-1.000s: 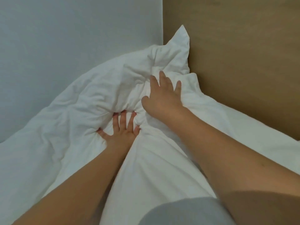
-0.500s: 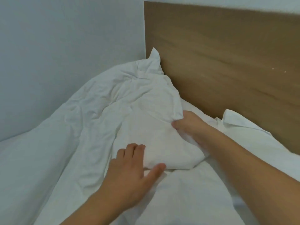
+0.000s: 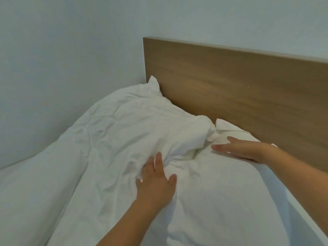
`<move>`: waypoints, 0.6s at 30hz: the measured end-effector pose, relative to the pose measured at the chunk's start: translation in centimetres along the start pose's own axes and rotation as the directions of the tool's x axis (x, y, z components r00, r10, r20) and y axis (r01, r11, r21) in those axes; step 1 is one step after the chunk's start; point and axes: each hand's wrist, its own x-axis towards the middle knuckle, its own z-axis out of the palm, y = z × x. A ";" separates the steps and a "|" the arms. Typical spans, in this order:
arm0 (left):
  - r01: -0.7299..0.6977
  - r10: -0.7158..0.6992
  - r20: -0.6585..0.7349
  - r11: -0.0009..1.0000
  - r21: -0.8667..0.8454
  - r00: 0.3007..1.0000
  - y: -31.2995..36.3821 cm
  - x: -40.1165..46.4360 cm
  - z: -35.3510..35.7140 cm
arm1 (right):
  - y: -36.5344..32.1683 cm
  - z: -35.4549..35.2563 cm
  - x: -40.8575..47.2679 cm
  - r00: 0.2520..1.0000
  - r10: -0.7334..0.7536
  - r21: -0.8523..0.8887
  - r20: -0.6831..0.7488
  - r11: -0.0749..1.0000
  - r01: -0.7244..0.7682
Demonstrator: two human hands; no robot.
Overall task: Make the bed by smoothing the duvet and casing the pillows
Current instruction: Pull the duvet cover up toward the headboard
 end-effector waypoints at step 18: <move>-0.049 0.034 -0.136 0.992 -0.113 0.990 8.6 -22.3 9.1 | -3.3 -2.7 -21.6 0.697 -0.412 -0.495 -0.587 0.864 0.093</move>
